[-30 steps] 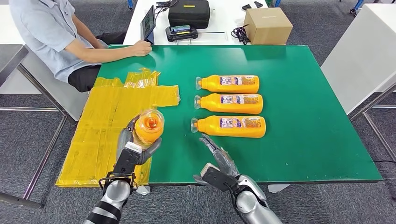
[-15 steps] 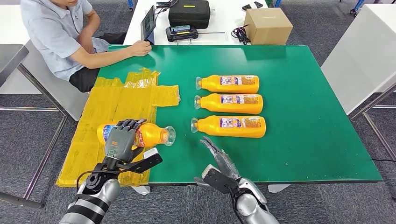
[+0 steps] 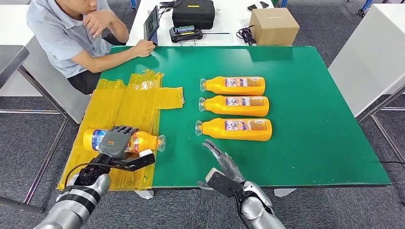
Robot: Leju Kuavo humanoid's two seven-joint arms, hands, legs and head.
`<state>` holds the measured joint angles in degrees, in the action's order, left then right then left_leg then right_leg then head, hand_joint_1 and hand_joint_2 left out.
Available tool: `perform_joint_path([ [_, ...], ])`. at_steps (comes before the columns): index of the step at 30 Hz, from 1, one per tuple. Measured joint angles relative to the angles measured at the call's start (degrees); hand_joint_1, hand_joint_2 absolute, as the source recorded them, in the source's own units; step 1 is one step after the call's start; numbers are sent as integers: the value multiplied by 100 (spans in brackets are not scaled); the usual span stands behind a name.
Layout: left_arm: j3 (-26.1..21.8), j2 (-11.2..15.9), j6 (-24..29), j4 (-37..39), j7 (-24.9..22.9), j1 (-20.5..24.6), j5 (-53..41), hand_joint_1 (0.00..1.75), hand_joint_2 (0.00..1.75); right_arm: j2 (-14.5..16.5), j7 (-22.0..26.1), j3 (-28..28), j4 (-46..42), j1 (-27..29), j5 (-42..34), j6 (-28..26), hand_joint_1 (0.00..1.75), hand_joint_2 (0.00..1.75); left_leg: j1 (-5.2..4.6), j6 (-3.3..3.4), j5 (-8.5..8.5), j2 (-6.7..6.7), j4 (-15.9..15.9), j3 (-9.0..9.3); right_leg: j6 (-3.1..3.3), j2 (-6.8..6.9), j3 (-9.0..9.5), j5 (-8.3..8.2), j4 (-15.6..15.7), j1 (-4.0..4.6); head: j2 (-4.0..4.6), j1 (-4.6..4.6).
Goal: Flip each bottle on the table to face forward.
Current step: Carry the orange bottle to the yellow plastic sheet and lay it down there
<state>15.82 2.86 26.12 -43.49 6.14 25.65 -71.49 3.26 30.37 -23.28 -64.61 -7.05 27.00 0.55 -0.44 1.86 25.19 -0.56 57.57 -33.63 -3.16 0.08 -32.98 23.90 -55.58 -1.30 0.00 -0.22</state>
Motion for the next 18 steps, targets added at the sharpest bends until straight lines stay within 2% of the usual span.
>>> perform_joint_path([
  [2,-1,11,-85,135,72,74,42,10,175,0,3,0,0,-1,-13,4,0,175,0,0,0,-2,0,3,0,1,4,0,0,0,0,1],
  [3,-1,14,-135,195,108,106,57,3,175,0,4,0,0,-2,-19,7,0,175,0,0,0,-3,-1,5,0,1,6,0,0,0,0,1],
  [9,-1,19,-521,458,284,300,171,0,175,0,10,0,0,-2,-26,14,0,175,-1,0,0,-3,-2,23,0,1,26,0,1,-1,0,0],
  [18,3,122,-1546,783,843,549,833,0,175,-3,83,0,10,-32,-55,15,0,175,0,0,0,-3,-4,52,1,1,57,1,0,-1,0,-1],
])
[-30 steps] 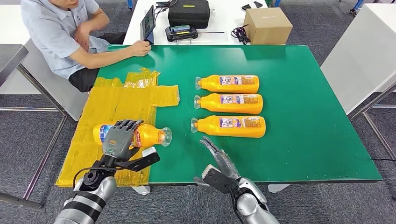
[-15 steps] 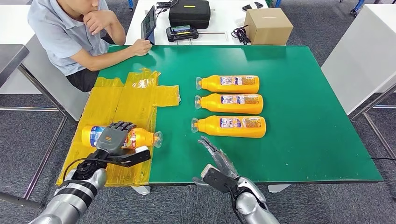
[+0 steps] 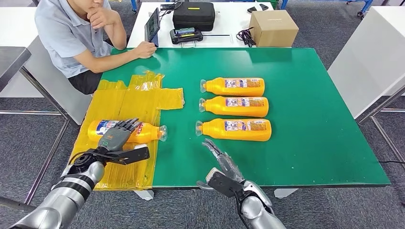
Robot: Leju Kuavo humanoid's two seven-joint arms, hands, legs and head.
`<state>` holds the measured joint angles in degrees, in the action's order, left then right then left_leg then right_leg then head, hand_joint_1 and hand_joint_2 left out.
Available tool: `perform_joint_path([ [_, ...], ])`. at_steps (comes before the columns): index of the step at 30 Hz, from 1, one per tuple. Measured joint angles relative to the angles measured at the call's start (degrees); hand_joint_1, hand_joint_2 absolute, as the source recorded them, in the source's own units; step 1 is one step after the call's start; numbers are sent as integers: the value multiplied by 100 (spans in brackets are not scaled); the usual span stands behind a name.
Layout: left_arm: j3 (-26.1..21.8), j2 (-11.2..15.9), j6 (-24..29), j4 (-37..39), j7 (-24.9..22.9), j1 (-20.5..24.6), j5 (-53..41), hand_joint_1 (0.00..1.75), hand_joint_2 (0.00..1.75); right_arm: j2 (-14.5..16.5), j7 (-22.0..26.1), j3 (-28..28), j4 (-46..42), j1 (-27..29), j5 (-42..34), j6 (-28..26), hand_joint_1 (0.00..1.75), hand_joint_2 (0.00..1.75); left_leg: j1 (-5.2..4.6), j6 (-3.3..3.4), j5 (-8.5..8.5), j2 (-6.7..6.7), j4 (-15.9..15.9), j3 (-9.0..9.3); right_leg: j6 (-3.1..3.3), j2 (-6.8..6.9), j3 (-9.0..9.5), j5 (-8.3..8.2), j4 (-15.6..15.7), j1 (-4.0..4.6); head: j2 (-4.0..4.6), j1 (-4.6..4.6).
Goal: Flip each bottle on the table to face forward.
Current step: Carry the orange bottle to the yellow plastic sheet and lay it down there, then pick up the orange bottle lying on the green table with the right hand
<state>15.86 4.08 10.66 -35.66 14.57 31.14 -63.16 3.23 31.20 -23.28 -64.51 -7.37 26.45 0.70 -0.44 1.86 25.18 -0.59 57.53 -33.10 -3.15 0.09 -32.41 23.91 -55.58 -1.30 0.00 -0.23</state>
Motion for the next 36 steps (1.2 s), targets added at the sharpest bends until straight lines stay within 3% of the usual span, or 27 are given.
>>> perform_joint_path([
  [7,31,36,38,90,128,4,207,0,175,-8,38,18,33,-69,-4,-1,0,175,-1,0,1,0,-1,19,1,0,18,1,1,-1,0,1],
  [13,84,-19,1268,-228,322,-392,389,0,175,-14,49,37,34,-48,-9,-40,0,175,-1,0,0,1,1,21,1,-1,15,1,1,0,0,1],
  [20,157,-295,2652,-1157,288,-1137,35,0,175,-14,49,42,26,42,37,-206,0,175,-3,1,1,4,3,-15,0,-2,-20,0,2,-2,0,1],
  [23,57,-475,2926,-1688,445,-1393,-210,0,175,-12,49,42,25,63,91,-309,0,175,-3,1,1,3,4,-26,-1,-2,-31,0,3,-3,0,1],
  [26,-250,-781,2955,-2193,1007,-1617,-112,0,175,-3,46,31,25,65,381,-716,0,175,-3,1,1,3,5,-35,-1,-2,-40,0,3,-3,0,0],
  [29,-509,-1147,2960,-2604,1542,-1802,573,0,175,-6,-48,-2,25,62,904,-1369,0,175,-3,2,1,4,4,-39,-1,-2,-43,0,3,-3,0,0],
  [32,-489,-1442,2900,-3004,1851,-2019,2018,0,175,-62,-299,-15,20,17,1416,-1962,0,175,-4,2,2,3,5,-41,-1,-2,-45,-1,3,-3,0,-1],
  [34,-330,-1596,2746,-3273,1909,-2186,3088,0,175,-143,-472,-13,22,-91,1492,-2040,0,175,-4,2,2,3,5,-43,-2,-2,-46,-1,4,-3,0,-1],
  [36,-108,-1727,2495,-3468,1898,-2326,4082,0,175,-267,-615,12,51,-264,1355,-1772,0,175,-7,3,2,2,5,-43,-3,-1,-46,-2,5,-5,0,0],
])
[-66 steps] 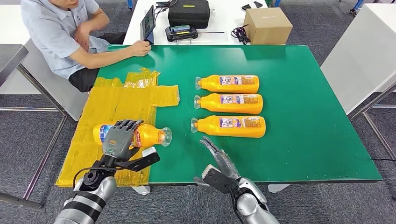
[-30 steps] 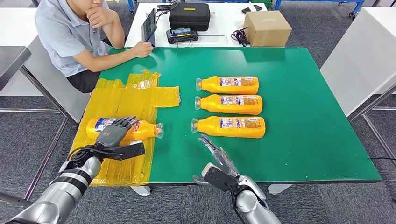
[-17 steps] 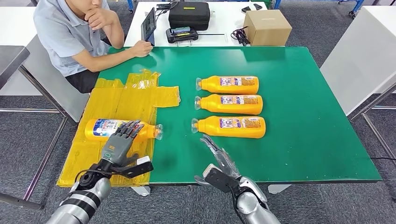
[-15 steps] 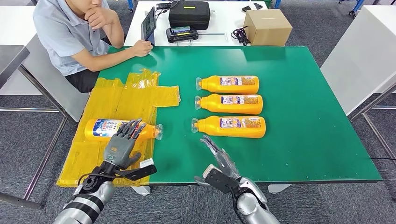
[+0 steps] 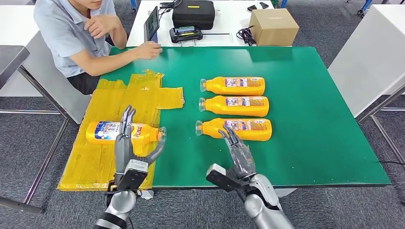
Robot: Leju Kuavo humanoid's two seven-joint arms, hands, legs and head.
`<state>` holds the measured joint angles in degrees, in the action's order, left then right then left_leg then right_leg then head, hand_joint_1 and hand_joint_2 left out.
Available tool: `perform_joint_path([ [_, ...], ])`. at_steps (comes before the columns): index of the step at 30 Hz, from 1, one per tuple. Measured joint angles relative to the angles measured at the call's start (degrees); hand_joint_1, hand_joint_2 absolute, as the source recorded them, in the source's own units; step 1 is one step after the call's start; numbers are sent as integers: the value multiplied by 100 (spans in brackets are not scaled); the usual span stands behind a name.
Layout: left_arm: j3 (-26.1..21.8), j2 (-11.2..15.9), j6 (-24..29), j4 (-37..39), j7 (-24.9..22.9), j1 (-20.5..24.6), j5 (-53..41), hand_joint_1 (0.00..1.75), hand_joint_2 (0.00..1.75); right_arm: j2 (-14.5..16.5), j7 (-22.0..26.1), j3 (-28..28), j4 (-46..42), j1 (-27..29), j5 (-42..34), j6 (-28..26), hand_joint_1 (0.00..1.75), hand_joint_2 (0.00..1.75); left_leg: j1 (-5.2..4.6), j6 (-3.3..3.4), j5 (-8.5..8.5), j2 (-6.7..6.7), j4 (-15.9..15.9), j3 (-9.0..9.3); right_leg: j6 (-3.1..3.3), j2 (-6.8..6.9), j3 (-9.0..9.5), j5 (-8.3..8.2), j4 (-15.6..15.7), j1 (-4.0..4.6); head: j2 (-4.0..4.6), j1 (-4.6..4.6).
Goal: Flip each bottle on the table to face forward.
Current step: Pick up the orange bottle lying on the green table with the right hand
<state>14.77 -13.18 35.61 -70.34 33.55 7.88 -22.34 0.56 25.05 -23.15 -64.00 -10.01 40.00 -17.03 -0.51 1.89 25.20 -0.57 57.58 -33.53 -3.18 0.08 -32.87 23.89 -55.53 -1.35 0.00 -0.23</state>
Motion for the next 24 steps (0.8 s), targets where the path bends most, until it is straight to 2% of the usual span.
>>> perform_joint_path([
  [2,223,-103,-159,-78,4,-92,637,0,175,-134,-49,61,67,-190,-164,332,0,175,-3,1,-1,-2,1,-1,-2,1,0,-2,0,-2,0,1],
  [6,520,-181,-165,-130,47,-164,932,0,175,-298,-14,159,188,-415,-223,493,0,175,-3,2,-1,1,2,0,-5,0,0,-4,0,-1,0,-1],
  [10,700,-196,-418,-164,47,-190,1191,0,175,-437,-243,149,389,-688,229,392,0,175,-1,2,-1,1,2,-3,-5,-1,-2,-4,-2,0,0,-4],
  [17,1034,-236,-627,-192,-39,-252,1668,0,175,-624,-517,33,1147,-1641,879,393,0,175,-3,7,-6,1,3,-4,-8,0,-1,-6,-2,-1,0,-1],
  [24,1096,-236,-866,-273,-374,-270,1884,0,175,-641,-1044,-373,1344,-1878,1423,432,0,175,-1,6,-5,-2,3,-5,-9,2,-3,-6,-2,0,0,-2],
])
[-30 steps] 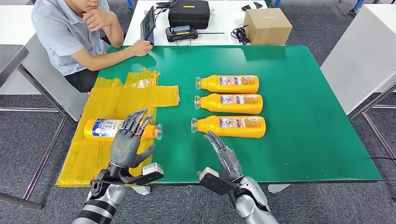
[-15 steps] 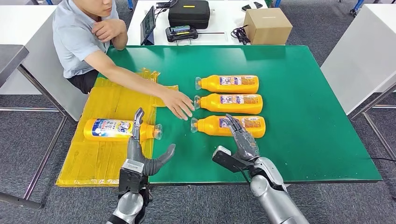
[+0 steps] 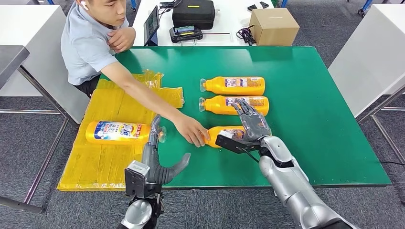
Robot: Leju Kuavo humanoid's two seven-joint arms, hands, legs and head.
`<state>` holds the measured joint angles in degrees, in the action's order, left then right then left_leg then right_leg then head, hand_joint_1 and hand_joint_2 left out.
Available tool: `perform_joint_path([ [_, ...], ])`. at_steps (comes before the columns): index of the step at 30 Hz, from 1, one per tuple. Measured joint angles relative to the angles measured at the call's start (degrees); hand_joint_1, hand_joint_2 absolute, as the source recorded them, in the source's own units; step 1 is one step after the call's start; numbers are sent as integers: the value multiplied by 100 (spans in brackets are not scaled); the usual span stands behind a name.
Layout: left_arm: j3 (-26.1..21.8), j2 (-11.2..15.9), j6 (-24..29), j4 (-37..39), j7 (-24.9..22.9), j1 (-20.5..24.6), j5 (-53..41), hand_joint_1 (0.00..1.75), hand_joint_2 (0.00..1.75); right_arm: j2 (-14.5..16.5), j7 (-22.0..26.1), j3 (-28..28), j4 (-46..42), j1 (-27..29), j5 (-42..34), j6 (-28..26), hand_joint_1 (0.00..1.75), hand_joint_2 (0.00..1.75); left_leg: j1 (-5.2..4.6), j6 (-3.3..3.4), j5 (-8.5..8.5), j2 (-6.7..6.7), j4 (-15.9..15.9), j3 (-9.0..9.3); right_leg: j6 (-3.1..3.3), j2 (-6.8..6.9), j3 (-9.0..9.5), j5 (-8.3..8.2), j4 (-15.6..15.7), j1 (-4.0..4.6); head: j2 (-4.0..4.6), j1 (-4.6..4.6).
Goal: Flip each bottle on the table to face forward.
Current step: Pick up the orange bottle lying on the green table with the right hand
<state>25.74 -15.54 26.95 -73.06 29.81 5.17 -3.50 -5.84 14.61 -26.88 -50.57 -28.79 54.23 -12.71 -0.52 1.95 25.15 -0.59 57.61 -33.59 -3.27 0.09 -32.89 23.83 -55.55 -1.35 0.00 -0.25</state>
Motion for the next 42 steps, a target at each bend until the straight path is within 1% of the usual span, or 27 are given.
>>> perform_joint_path([
  [3,-1,2,-20,-19,-53,-2,-59,0,175,-23,-160,-211,-21,-77,112,174,0,175,0,0,0,0,0,0,0,0,0,0,0,0,0,1],
  [6,-6,2,-38,-20,-70,-1,-121,0,175,-48,-205,-406,-93,-108,40,433,0,175,0,0,0,0,0,0,0,0,1,0,0,-1,0,1],
  [10,-11,2,-106,-20,-82,0,-157,0,175,-87,-171,-692,-245,-114,-247,872,0,175,-1,0,0,0,0,0,0,0,0,0,0,-1,0,1],
  [17,-21,2,-113,-20,-91,2,-223,0,175,-245,-127,-1210,-627,-116,-577,1365,0,175,-1,0,0,0,0,-1,0,0,-1,0,0,-1,0,0],
  [20,-55,2,-103,-20,-91,0,-228,0,175,-405,-239,-1446,-869,-141,-551,1435,0,175,-1,0,0,0,0,-3,0,0,-1,0,0,-1,0,0],
  [23,-120,2,-76,-27,-91,-10,-246,0,175,-584,-459,-1644,-1107,-195,-361,1362,0,175,-1,1,0,-1,0,-2,0,1,-1,0,0,-1,0,1],
  [30,-236,17,-115,-158,-121,-130,-238,0,175,-1063,-872,-1901,-1651,-290,-33,1308,0,175,-3,1,0,-2,1,-3,0,1,-1,0,1,-2,0,0],
  [37,-350,48,-178,-223,-155,-182,-175,0,175,-1537,-857,-2019,-2040,-290,-304,1493,0,175,-3,1,1,-1,1,-3,0,1,-2,0,1,-1,0,1],
  [42,-429,50,-192,-223,-157,-178,-115,0,175,-1686,-782,-2063,-2142,-102,-618,1537,0,175,-2,1,1,-1,1,-2,0,1,-2,0,1,-1,0,0],
])
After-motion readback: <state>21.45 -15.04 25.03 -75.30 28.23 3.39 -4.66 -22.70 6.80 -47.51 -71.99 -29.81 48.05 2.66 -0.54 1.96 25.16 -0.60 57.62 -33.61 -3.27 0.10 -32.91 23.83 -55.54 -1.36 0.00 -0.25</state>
